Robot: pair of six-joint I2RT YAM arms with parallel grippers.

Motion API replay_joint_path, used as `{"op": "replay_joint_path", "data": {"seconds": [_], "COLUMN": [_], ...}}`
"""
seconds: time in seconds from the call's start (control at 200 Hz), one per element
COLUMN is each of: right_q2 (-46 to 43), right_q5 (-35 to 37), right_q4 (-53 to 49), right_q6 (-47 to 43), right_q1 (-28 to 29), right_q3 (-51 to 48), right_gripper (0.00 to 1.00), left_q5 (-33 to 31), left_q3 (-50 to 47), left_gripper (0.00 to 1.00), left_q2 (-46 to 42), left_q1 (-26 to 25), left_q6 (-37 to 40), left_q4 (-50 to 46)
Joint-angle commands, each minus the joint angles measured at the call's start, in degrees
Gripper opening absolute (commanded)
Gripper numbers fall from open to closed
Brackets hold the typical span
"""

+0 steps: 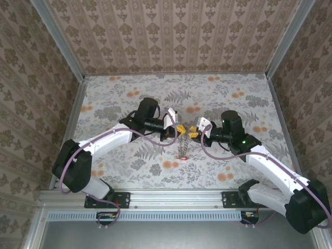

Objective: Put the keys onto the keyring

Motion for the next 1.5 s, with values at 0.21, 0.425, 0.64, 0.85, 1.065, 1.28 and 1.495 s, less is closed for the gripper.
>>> {"op": "replay_joint_path", "data": {"seconds": [0.21, 0.425, 0.64, 0.85, 1.065, 1.28, 1.495], "right_q2": [4.83, 5.73, 5.99, 6.87, 7.86, 8.46, 6.92], "right_q5": [-5.4, -5.28, -4.9, -1.56, -0.04, 0.87, -3.53], "right_q4": [3.36, -0.56, -8.35, -18.04, -21.52, -22.8, -16.69], "right_q6": [-0.79, -3.13, -6.45, -11.0, -11.98, -12.24, -5.24], "right_q1": [-0.25, -0.26, -0.17, 1.27, 2.89, 3.48, 0.67], "right_q3": [3.59, 5.2, 8.9, 13.88, 16.74, 17.93, 14.24], "right_gripper": [0.2, 0.1, 0.01, 0.0, 0.01, 0.01, 0.11], "left_q5": [3.48, 3.27, 0.63, -6.19, -6.32, -5.4, -3.06], "left_q3": [1.06, 1.23, 3.41, 7.31, 8.85, 8.88, 5.59], "left_gripper": [0.0, 0.0, 0.12, 0.16, 0.17, 0.07, 0.0], "left_q2": [-0.23, -0.23, -0.27, 0.77, 1.32, 1.11, -0.15], "left_q1": [0.19, 0.25, 0.26, -1.33, -1.72, -1.74, -0.9], "left_q6": [0.34, 1.13, 5.34, 12.38, 11.93, 10.22, 5.72], "left_q4": [0.57, -0.34, -6.79, -16.78, -16.48, -13.88, -7.48]}}
